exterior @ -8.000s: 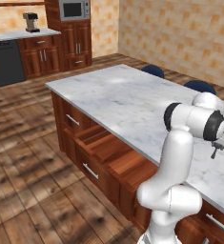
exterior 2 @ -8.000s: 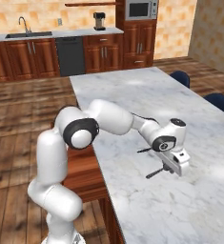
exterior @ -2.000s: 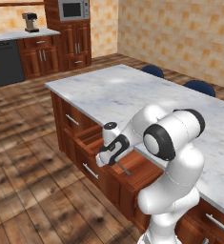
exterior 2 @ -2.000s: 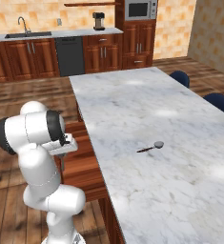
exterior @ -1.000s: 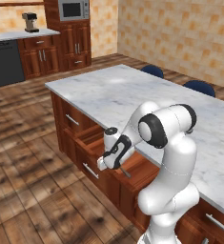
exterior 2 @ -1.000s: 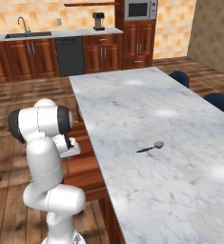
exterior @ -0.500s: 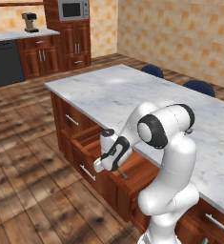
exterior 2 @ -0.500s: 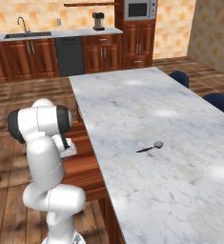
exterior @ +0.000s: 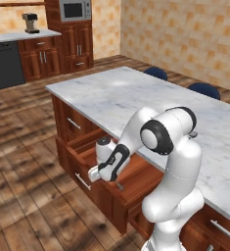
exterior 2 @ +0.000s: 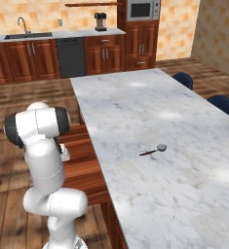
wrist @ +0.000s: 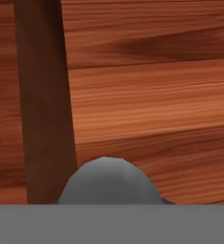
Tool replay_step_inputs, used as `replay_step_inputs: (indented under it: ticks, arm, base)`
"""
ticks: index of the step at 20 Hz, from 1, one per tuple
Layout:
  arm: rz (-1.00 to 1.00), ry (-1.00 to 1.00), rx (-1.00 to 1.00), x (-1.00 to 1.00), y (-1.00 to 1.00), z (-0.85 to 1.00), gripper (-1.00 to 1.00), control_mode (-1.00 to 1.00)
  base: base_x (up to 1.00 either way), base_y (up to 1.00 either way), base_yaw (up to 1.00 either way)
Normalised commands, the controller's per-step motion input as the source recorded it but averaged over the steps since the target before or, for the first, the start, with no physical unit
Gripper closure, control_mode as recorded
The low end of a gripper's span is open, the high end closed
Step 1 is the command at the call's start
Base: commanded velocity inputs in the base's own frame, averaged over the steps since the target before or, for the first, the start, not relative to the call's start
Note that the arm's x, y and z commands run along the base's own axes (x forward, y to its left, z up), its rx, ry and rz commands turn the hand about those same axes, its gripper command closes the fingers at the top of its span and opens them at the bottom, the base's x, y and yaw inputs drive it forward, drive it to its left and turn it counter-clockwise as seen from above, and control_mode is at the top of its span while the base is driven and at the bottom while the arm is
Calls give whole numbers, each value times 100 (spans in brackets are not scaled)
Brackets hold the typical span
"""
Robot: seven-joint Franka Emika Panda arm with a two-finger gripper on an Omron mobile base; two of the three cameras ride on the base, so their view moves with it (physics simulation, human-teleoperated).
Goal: Organize the utensils by type. Pick up the wooden spoons from the counter and place them in the open cabinet. Then pick up the metallic utensils from the counter and place them in the open drawer.
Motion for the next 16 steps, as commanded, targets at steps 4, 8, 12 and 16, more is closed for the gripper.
replay_step_inputs:
  ticks: [4,8,12,16]
  arm:
    - [-14,0,1,-28,62,-29,100,-100]
    - [-15,0,0,-26,73,-27,100,-100]
    - [-15,0,0,-21,78,-25,100,-100]
    - [-15,-1,0,-17,78,-22,100,-100]
  base:
    - [0,0,0]
    - [0,0,0]
    - [0,0,0]
    - [0,0,0]
